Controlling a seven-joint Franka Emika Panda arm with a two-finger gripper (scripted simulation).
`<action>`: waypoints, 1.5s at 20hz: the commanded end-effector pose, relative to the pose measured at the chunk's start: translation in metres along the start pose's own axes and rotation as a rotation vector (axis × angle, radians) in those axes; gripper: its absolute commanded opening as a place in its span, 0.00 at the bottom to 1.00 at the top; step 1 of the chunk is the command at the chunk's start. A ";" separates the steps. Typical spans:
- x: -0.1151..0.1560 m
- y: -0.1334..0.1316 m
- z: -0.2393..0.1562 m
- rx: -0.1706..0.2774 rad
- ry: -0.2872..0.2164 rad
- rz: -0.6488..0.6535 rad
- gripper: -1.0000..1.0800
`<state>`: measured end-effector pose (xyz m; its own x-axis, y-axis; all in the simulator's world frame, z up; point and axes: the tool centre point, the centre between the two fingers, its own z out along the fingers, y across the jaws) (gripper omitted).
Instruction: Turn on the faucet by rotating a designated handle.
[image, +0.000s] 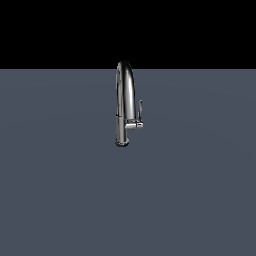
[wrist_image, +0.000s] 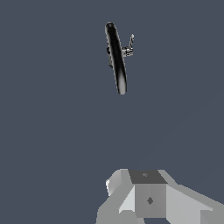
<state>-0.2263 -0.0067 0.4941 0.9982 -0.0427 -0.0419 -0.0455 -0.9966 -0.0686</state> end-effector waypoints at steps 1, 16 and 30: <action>0.010 -0.001 0.001 0.019 -0.024 0.021 0.00; 0.092 -0.003 0.021 0.184 -0.227 0.196 0.00; 0.169 0.005 0.057 0.354 -0.433 0.372 0.00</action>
<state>-0.0683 -0.0135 0.4353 0.8282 -0.2675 -0.4925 -0.4443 -0.8490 -0.2860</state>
